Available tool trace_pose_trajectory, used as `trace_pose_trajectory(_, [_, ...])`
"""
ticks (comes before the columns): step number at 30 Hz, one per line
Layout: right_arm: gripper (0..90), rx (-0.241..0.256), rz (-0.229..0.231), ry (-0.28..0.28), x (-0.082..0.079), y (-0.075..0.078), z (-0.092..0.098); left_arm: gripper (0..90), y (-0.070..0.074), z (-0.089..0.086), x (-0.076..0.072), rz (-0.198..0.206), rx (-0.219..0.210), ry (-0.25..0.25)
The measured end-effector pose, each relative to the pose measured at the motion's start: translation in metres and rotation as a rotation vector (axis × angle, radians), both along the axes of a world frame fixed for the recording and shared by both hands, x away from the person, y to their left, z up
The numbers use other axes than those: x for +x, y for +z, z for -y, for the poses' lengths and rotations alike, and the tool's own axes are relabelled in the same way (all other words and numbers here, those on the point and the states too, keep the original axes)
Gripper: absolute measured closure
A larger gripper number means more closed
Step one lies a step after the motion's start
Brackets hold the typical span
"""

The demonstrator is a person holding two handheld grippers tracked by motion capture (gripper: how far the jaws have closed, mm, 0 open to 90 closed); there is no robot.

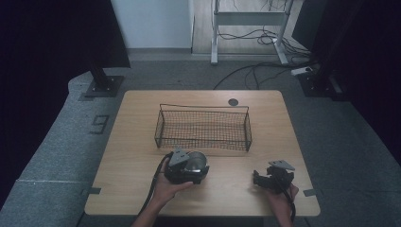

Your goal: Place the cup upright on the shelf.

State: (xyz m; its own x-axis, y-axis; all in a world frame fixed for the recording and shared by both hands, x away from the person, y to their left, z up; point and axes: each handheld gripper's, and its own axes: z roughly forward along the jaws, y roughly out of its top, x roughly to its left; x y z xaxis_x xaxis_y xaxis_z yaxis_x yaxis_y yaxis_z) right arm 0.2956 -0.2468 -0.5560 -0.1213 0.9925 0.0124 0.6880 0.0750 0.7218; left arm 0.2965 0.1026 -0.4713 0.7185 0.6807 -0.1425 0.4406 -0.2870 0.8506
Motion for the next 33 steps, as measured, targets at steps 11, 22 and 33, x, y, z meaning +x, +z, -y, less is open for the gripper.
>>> trace_pose_trajectory(11, [3.6, 0.0, 0.0, 0.0, 0.0, 0.0, 0.0, 14.3, 0.007, -0.003, 0.008, 0.016, -0.009, 0.011])
trace_pose_trajectory(22, [3.6, 0.0, 0.0, 0.0, 0.0, 0.0, 0.0, 14.4, 0.011, -0.006, 0.017, 0.003, -0.028, 0.018])
trace_pose_trajectory(33, [3.6, 0.0, 0.0, 0.0, 0.0, 0.0, 0.0, 14.4, 0.02, -0.01, 0.027, 0.002, -0.039, 0.04])
